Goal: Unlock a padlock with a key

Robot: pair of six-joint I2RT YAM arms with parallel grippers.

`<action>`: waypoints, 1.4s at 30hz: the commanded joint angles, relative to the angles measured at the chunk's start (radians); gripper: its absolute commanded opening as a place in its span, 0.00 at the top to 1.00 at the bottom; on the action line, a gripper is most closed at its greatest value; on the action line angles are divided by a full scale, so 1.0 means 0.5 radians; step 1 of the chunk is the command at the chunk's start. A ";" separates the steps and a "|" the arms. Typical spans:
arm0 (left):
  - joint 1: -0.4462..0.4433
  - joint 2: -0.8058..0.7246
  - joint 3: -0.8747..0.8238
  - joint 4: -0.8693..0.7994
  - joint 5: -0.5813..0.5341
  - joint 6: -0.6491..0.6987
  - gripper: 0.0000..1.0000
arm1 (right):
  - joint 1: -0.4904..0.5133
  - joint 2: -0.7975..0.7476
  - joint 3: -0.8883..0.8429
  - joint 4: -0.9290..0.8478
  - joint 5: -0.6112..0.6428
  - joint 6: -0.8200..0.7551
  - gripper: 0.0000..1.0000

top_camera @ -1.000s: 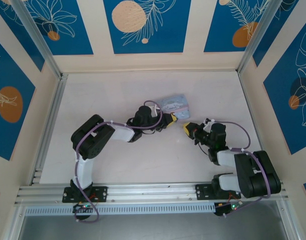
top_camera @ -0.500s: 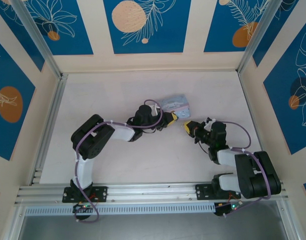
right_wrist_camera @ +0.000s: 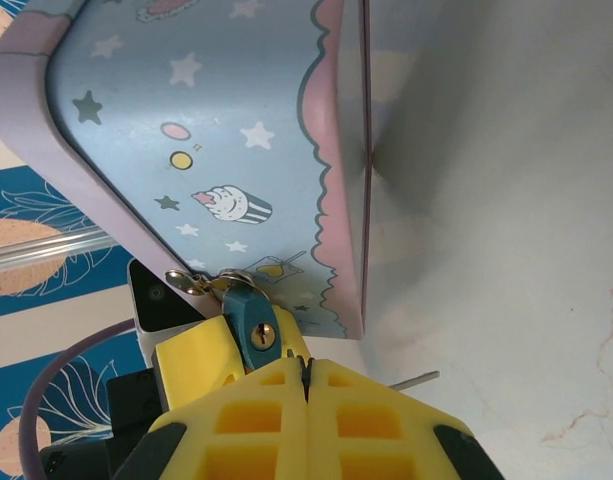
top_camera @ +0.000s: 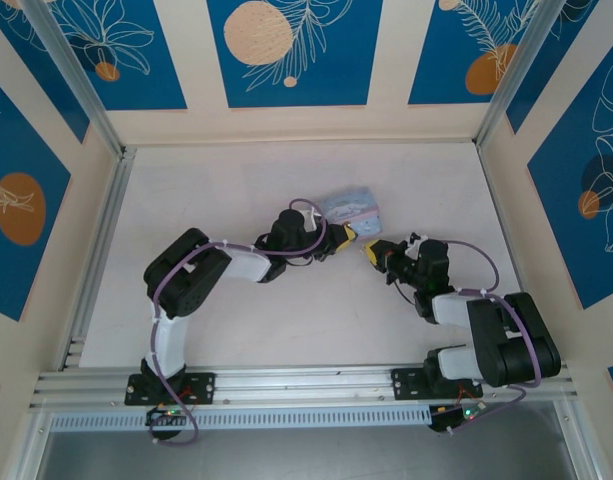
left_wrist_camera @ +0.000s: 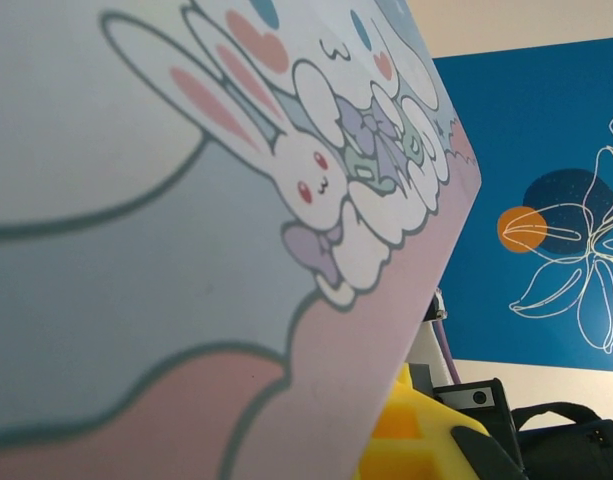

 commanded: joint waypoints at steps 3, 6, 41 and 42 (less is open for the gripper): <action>0.018 0.039 0.053 0.075 0.054 -0.022 1.00 | 0.012 0.016 0.076 0.044 0.035 0.017 1.00; 0.018 0.045 0.048 0.081 0.054 -0.025 1.00 | 0.013 0.019 0.082 0.043 0.037 0.017 1.00; 0.015 0.021 0.059 0.223 0.054 -0.169 1.00 | 0.053 0.521 0.127 0.618 -0.103 0.035 1.00; 0.015 0.018 0.059 0.223 0.054 -0.169 1.00 | 0.053 0.541 0.135 0.639 -0.113 0.036 1.00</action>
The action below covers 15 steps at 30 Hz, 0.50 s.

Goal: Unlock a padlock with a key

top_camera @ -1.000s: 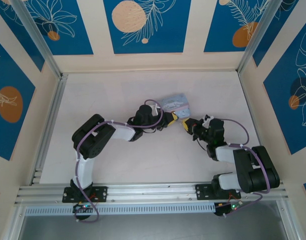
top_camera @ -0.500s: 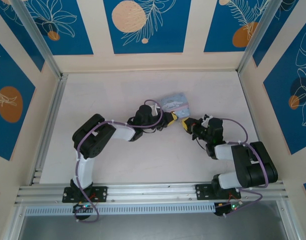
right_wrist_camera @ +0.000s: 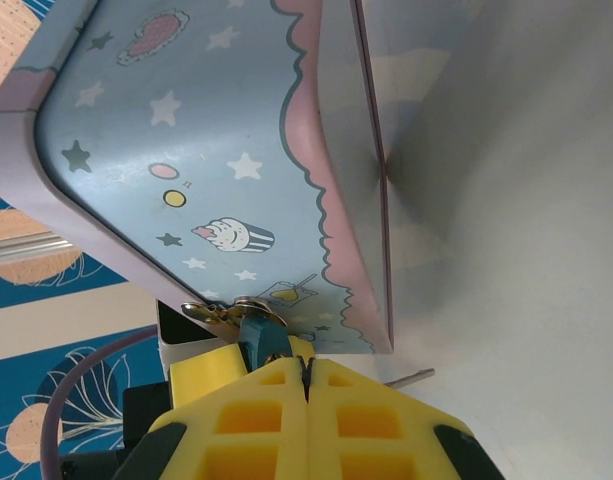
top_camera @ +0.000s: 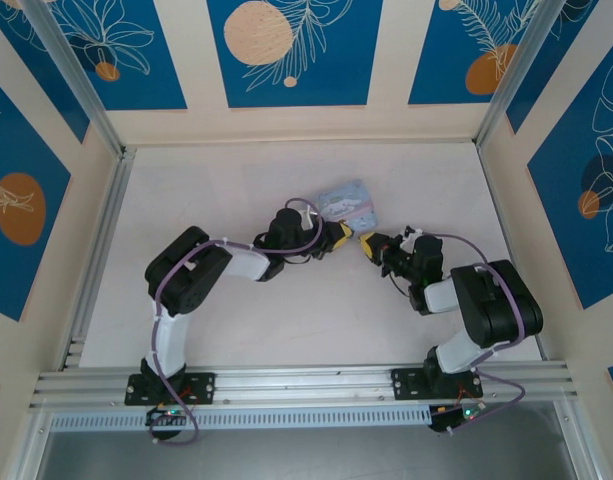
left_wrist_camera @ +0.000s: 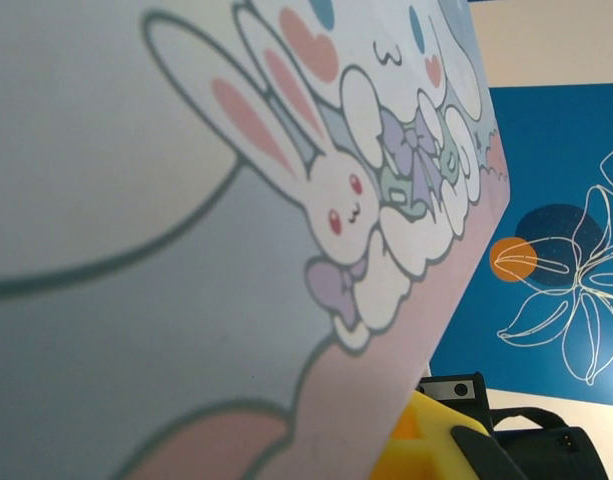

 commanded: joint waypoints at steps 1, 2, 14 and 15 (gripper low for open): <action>-0.011 -0.012 0.054 0.180 0.071 -0.034 1.00 | 0.026 0.077 0.046 0.128 -0.088 -0.002 1.00; -0.012 -0.015 0.052 0.185 0.071 -0.036 1.00 | 0.026 0.090 0.058 0.137 -0.105 -0.015 1.00; -0.012 -0.029 0.070 0.195 0.080 -0.054 1.00 | 0.011 0.166 0.132 0.038 -0.189 -0.187 1.00; -0.011 -0.033 0.072 0.194 0.079 -0.050 1.00 | 0.008 0.181 0.130 0.043 -0.191 -0.187 1.00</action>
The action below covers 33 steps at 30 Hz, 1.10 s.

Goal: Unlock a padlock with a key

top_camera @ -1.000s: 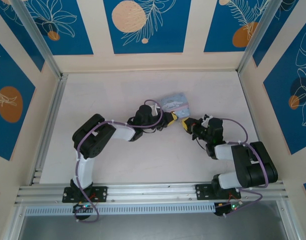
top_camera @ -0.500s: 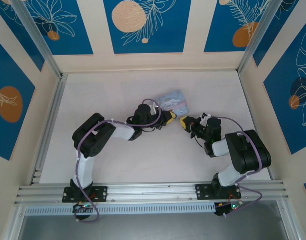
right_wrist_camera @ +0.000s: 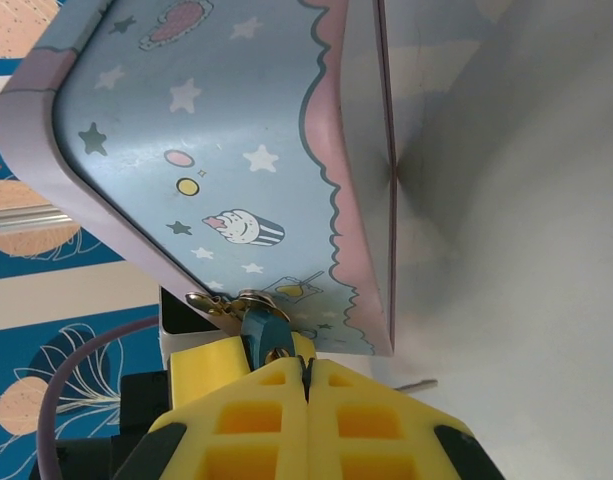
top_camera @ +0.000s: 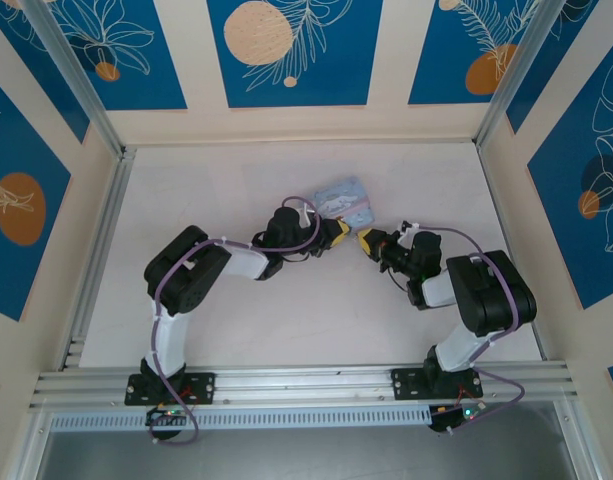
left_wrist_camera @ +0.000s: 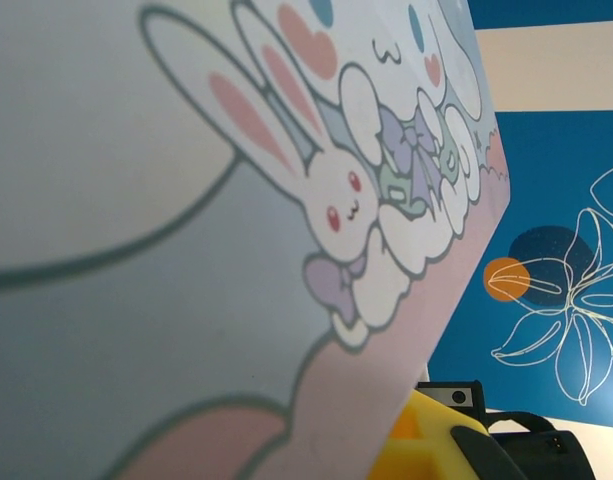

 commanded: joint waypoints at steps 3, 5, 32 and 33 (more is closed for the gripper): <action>-0.033 -0.039 0.074 0.177 0.124 -0.022 1.00 | 0.008 0.088 0.051 -0.040 -0.089 -0.081 1.00; -0.032 -0.044 0.076 0.176 0.124 -0.024 1.00 | 0.006 0.113 0.063 -0.029 -0.095 -0.073 1.00; -0.033 -0.073 0.078 0.173 0.148 -0.001 1.00 | -0.042 0.313 0.237 0.063 -0.369 -0.135 1.00; -0.033 -0.071 0.082 0.176 0.154 -0.006 1.00 | -0.052 0.318 0.235 0.056 -0.376 -0.146 1.00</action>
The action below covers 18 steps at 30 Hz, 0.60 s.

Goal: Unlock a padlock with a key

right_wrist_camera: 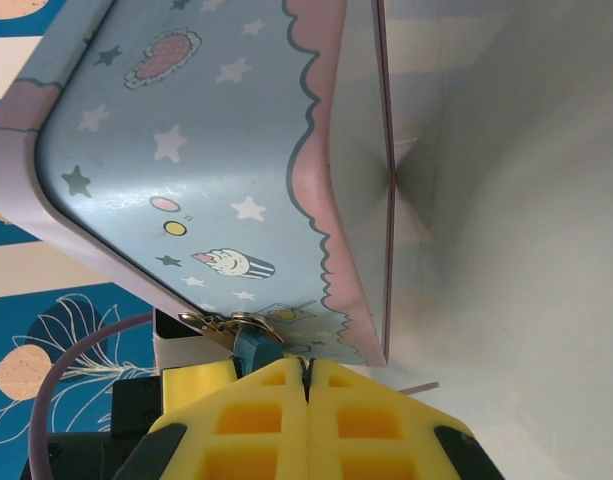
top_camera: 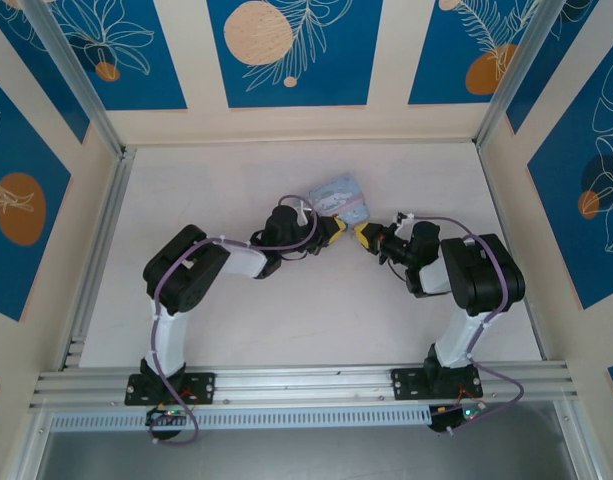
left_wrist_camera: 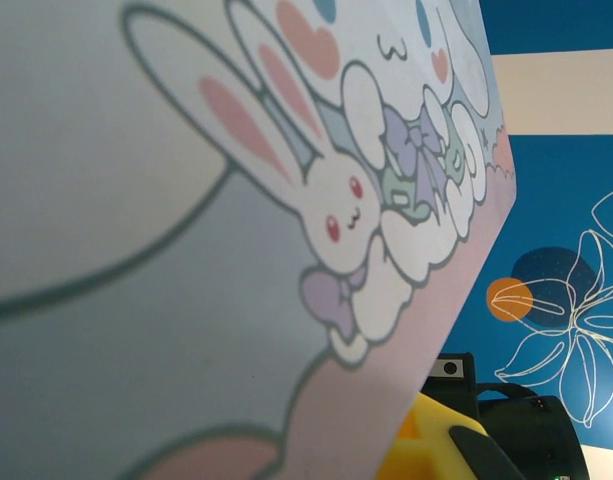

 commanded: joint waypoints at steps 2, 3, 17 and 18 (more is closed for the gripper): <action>-0.062 -0.069 0.082 0.202 0.195 -0.009 1.00 | 0.007 0.050 0.025 0.000 -0.139 -0.088 1.00; -0.060 -0.071 0.083 0.207 0.198 -0.010 1.00 | -0.002 0.065 0.037 0.006 -0.158 -0.092 1.00; -0.060 -0.078 0.084 0.230 0.221 -0.012 1.00 | -0.111 0.203 0.134 0.058 -0.398 -0.126 1.00; -0.062 -0.077 0.088 0.231 0.224 -0.011 1.00 | -0.111 0.215 0.148 0.048 -0.417 -0.134 1.00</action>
